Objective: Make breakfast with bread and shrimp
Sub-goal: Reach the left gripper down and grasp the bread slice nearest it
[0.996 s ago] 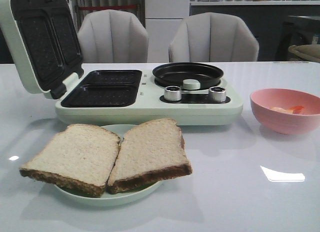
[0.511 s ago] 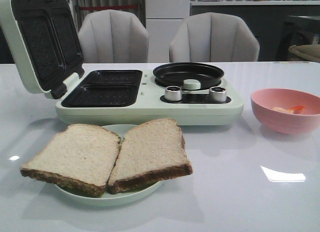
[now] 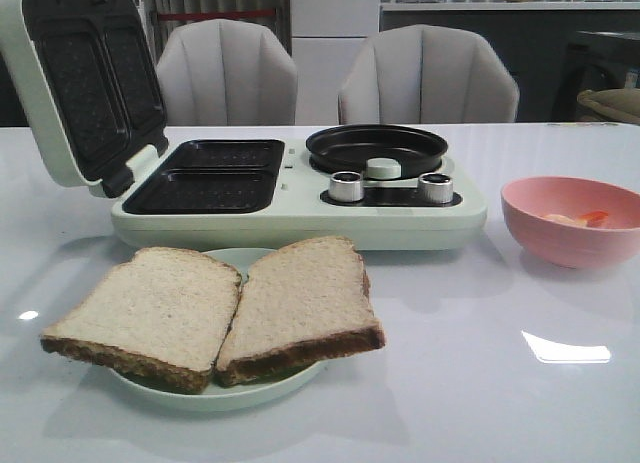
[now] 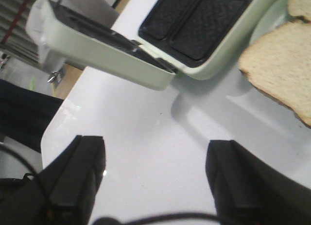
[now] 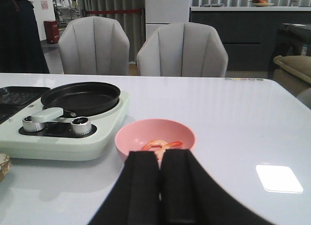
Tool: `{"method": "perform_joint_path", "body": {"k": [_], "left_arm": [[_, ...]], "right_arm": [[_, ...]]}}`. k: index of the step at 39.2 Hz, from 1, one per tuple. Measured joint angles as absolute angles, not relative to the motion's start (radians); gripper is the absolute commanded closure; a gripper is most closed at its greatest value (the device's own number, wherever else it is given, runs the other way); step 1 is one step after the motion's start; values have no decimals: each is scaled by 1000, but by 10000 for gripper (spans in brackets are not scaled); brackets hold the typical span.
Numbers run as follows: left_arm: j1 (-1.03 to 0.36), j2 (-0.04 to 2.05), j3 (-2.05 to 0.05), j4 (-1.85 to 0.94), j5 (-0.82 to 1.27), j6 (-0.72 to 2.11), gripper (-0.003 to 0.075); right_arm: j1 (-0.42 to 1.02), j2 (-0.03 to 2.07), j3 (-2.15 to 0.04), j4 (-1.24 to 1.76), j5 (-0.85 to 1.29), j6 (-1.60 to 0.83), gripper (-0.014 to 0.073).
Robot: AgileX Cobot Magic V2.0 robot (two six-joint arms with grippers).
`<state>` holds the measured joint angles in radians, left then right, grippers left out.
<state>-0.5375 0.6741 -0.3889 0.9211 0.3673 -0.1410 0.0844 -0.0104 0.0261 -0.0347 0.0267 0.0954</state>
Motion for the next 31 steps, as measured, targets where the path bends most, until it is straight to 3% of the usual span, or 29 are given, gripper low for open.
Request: {"method": "perform_joint_path", "body": {"k": [13,31], "left_arm": [[-713,927,-389,1075,418,-141,228],[-798,1234,-408,1260,409,-265,228]], "right_arm": [[84,-10,26,-35,27,95,449],[84,-10,26,-35,27,95,449]]}}
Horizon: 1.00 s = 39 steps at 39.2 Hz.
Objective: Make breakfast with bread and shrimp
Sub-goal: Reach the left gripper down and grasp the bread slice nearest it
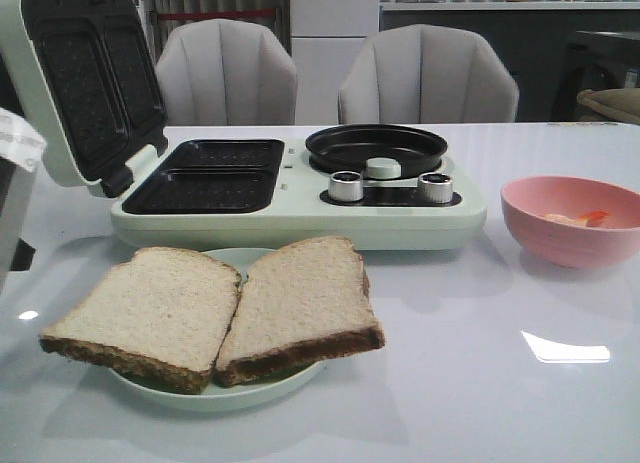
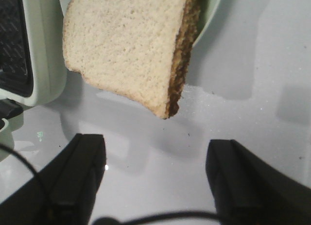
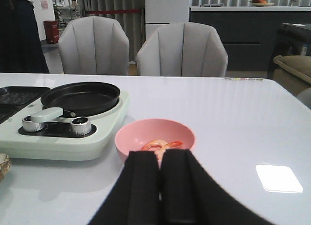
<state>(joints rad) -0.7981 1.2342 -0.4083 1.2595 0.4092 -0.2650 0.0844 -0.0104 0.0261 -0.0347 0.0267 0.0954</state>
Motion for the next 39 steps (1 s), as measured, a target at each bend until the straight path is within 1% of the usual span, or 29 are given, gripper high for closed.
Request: {"method": "perform_joint_path", "body": {"k": [6,19,30,39], "left_arm": [[-798,1303,-433,1302,405,-315,228],[-798,1418,-479,1378,399,-323,228],[-798,1478,-506,1422,379,-324,228],[-783,1481,-524,1429,338,-322,228]], "right_arm": [[84,-10,26,-35,27,95,449],[84,-10,26,-35,27,95,449],[84,-10,26,-35,27,95,449],[84,-10,26,-35,27,95,449]]}}
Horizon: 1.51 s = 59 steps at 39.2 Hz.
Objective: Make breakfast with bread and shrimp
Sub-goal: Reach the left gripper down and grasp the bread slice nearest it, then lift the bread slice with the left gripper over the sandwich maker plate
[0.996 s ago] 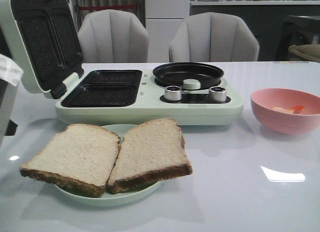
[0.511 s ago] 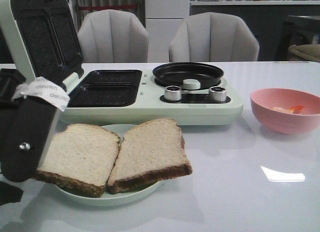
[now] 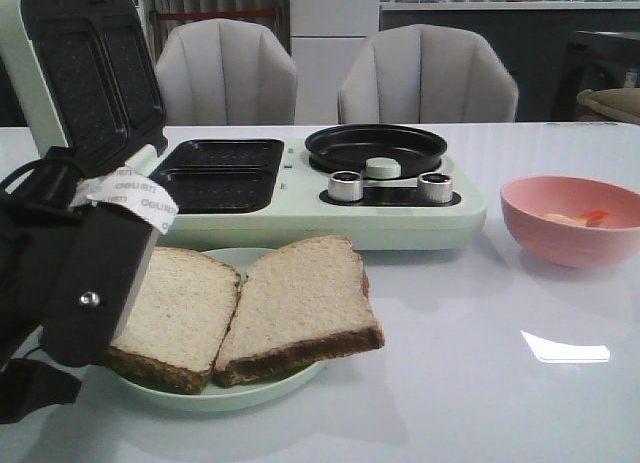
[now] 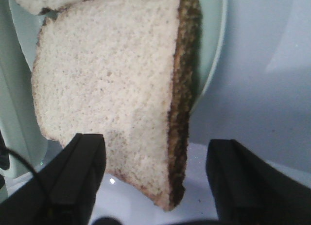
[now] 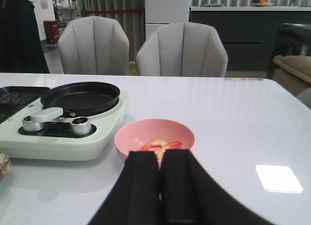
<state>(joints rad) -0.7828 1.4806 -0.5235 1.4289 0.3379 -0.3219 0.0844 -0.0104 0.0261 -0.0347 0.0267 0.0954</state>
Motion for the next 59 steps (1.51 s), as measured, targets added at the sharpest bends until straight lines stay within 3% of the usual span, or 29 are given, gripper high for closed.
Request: {"method": "perform_joint_path", "body": {"k": [10,22,31,59], "left_arm": [[-770,1481,-530,1431,318,-279,244],[-768,1541,-542,1437,320,-231,426],[-768,1564,-570,1438,335,-224,613],[-775,1408,-571,1391,381,-220,606]], "right_arm": [[84,-10,26,-35,27,95,449],[84,-10,26,-35,27,95,449],[84,-10,26,-35,27,95,449],[84,-10,26,-35,27,95,449]]}}
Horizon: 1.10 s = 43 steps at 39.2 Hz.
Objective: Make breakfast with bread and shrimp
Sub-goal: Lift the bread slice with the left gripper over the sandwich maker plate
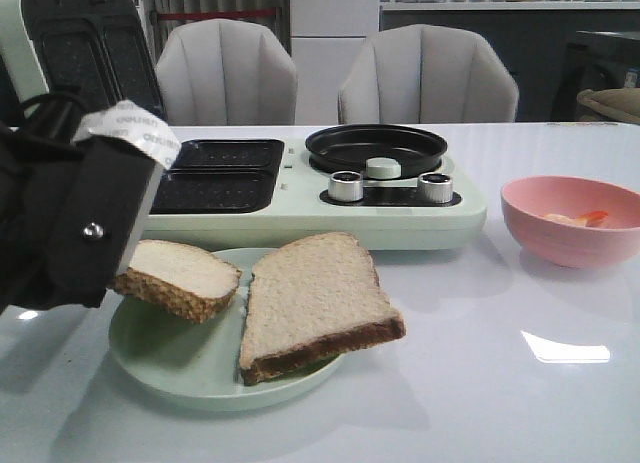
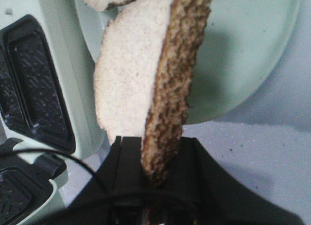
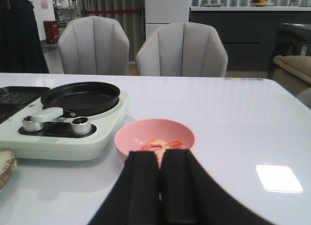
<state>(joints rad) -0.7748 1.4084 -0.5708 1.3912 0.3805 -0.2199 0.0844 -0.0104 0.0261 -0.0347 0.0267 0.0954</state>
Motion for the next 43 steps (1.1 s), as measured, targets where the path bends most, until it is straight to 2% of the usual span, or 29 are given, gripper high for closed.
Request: {"method": "perform_joint_path", "body": {"k": [8,22,34,43], "left_arm": [[-775,1336,-571,1372,408,-212,606],[-747,1218,-610,1258,394,-34,606],[-723,1221,-732,1296,372,-29,606],[-647,1331,-850,1361,355,-29,606]], "right_arm": [[84,-10,26,-35,27,95,449],[84,-10,26,-35,27,95,449],[84,-10,26,-35,27,95,449],[84,-10,26,-35,27,95,449]]}}
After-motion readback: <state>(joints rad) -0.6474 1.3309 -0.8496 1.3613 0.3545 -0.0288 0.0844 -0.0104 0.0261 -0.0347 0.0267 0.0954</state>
